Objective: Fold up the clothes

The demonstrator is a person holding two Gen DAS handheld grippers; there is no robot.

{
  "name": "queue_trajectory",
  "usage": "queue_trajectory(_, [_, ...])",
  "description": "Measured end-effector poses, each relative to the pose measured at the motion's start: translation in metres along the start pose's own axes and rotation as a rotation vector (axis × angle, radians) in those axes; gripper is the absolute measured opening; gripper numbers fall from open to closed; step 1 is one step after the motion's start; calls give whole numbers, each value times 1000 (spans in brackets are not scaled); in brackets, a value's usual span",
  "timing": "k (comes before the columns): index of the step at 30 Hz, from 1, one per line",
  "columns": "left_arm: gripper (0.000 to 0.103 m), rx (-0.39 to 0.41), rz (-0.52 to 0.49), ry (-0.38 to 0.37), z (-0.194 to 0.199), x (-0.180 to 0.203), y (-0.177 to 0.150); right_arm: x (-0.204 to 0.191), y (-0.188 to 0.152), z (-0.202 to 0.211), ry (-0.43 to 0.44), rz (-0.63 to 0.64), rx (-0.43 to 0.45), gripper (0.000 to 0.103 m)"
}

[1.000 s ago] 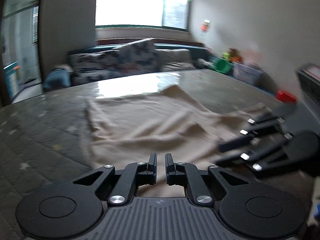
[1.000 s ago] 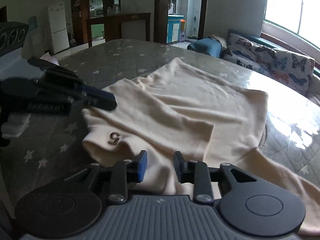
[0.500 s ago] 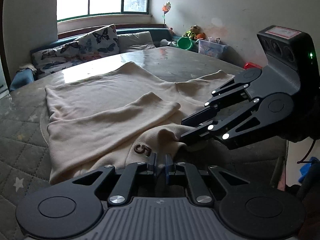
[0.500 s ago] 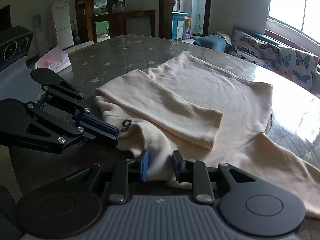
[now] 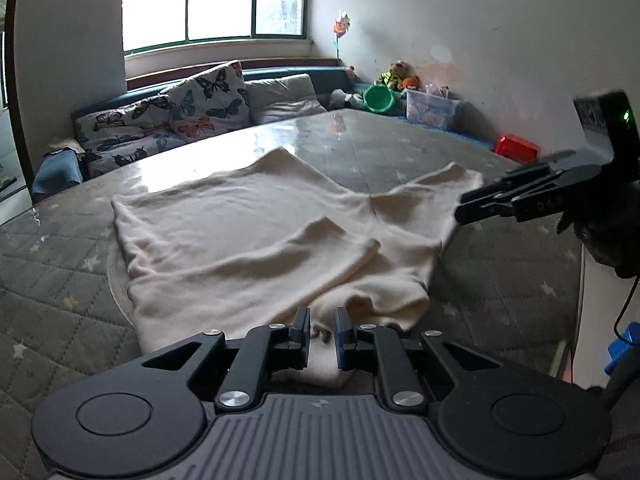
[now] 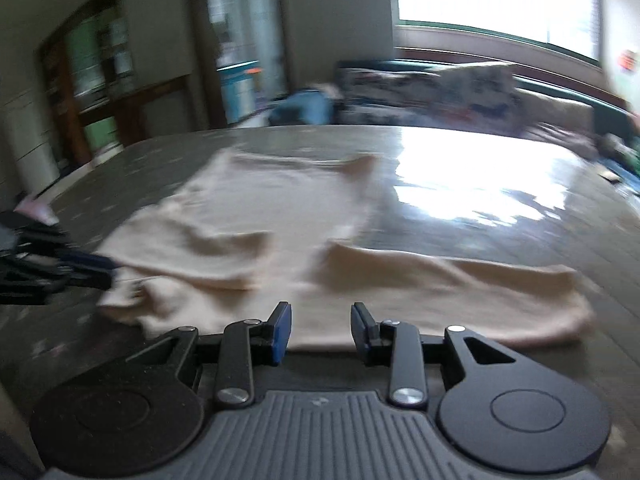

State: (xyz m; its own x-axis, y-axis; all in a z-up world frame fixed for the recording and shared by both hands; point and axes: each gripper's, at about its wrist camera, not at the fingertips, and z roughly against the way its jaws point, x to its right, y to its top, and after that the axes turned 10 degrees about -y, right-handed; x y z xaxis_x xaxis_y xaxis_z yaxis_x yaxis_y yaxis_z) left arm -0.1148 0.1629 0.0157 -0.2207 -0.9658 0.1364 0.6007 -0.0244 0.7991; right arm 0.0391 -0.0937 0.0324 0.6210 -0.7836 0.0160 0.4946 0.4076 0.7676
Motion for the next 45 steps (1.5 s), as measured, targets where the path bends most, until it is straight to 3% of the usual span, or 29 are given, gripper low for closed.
queue_trajectory(6, [14,5,16,5,-3,0,3,51,-10,-7,-174,-125,1,33])
queue_trajectory(13, [14,-4,33,19,-4,-1,2,83,-20,-12,-273,-204,-6,39])
queue_trajectory(16, [17,-5,36,22,-4,-2,2,90,-24,-13,-289,-220,-6,39])
queue_trajectory(18, [25,-4,34,24,-4,-1,2,93,-26,-15,-297,-228,-7,39])
queue_trajectory(27, [32,-11,45,32,-9,-1,2,101,-30,-19,-328,-253,-18,39])
queue_trajectory(42, [34,-35,42,38,-16,1,1,134,-23,-52,-391,-342,-41,38])
queue_trajectory(45, [34,-41,48,39,-19,-1,1,133,-24,-49,-378,-356,-33,18])
